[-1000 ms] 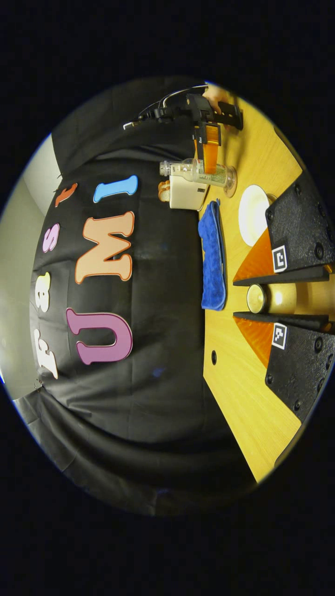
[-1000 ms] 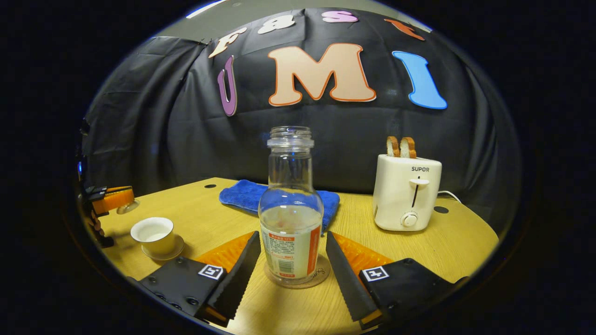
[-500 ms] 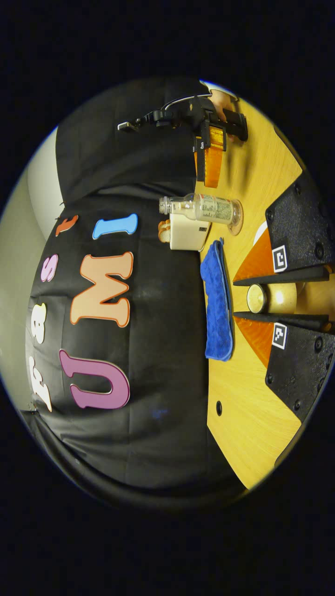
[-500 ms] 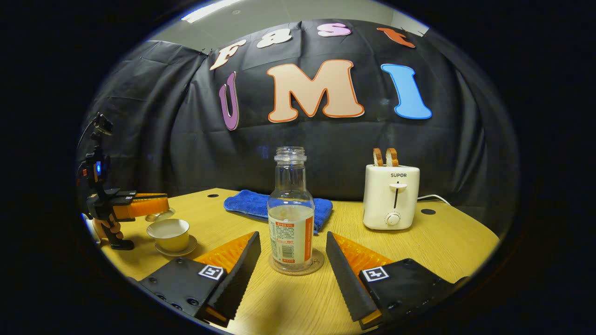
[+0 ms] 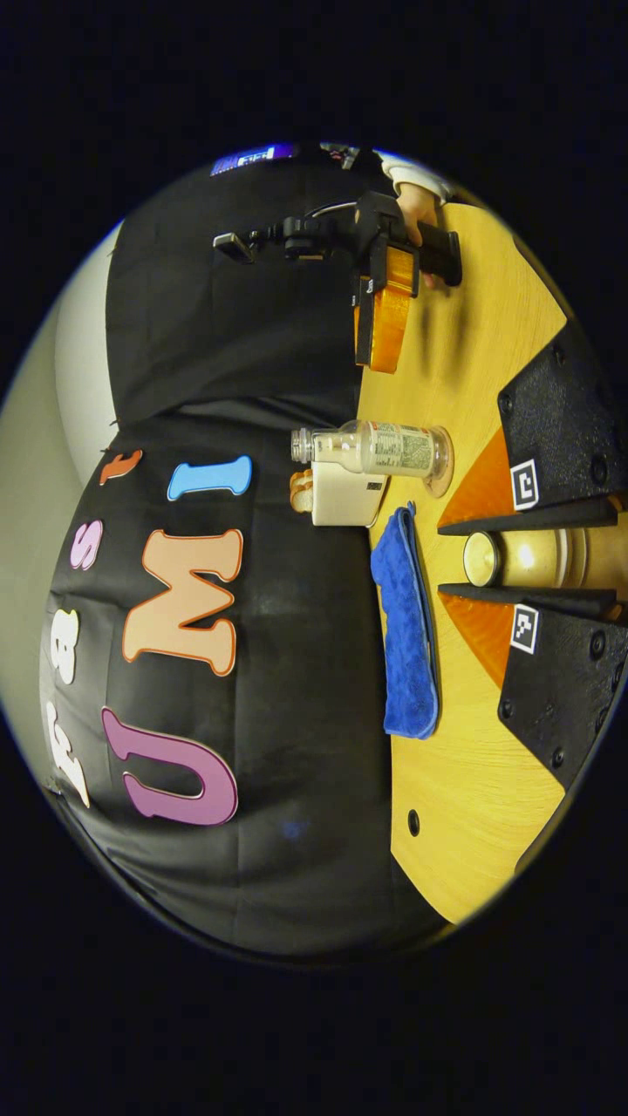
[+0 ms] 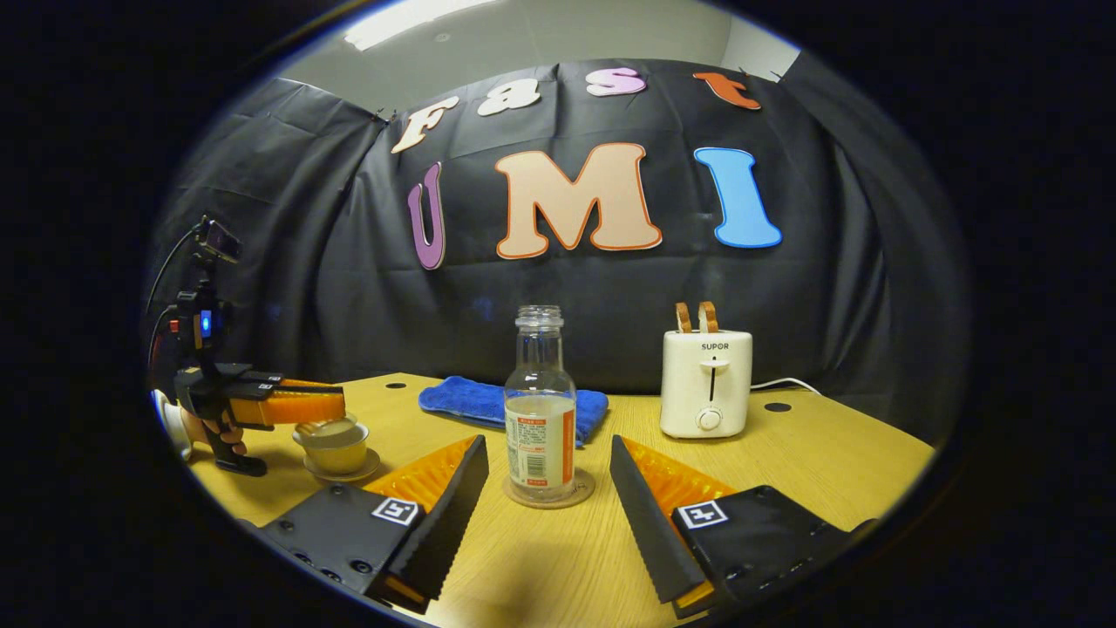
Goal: Open the teacup lid with one hand, grasp the water bottle and pour water into the teacup with the other hand; after pouring, place the water bottle on the coaster and then close the teacup lid.
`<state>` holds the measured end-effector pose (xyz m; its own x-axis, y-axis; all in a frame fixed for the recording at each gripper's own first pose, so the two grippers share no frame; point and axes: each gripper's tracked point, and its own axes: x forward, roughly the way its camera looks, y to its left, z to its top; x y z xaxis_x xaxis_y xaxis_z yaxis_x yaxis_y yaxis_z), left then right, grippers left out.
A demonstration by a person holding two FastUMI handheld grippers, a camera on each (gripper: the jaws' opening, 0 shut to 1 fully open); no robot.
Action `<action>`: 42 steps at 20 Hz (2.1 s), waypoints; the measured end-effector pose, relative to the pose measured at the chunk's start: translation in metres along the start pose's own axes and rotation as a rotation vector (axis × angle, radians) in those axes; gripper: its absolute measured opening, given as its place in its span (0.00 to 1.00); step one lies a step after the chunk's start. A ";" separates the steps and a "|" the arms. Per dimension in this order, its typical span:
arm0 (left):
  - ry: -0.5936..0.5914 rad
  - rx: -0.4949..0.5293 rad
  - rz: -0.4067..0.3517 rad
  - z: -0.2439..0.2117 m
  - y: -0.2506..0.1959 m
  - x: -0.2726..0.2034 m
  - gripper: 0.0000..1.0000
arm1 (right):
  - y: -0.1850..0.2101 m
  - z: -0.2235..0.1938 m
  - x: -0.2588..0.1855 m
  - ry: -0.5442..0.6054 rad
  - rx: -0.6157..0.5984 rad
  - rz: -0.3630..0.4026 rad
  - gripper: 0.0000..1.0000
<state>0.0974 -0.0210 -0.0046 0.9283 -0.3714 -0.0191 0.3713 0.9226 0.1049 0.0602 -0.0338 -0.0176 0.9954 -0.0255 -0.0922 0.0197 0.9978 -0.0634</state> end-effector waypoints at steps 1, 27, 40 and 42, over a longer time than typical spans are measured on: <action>0.010 0.001 -0.005 -0.002 0.000 0.001 0.25 | 0.000 0.000 -0.002 -0.001 0.000 0.000 0.91; 0.034 -0.012 0.217 -0.005 0.009 -0.044 0.94 | -0.026 0.003 -0.011 -0.009 -0.003 -0.152 0.91; -0.031 -0.006 0.528 0.002 0.051 -0.092 0.94 | -0.027 0.003 -0.022 -0.010 -0.004 -0.159 0.91; -0.030 -0.006 0.551 0.002 0.054 -0.094 0.94 | -0.029 0.004 -0.025 -0.012 -0.005 -0.173 0.91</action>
<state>0.0301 0.0639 0.0052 0.9842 0.1645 0.0651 -0.1697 0.9818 0.0855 0.0346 -0.0622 -0.0097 0.9782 -0.1965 -0.0677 0.1909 0.9782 -0.0820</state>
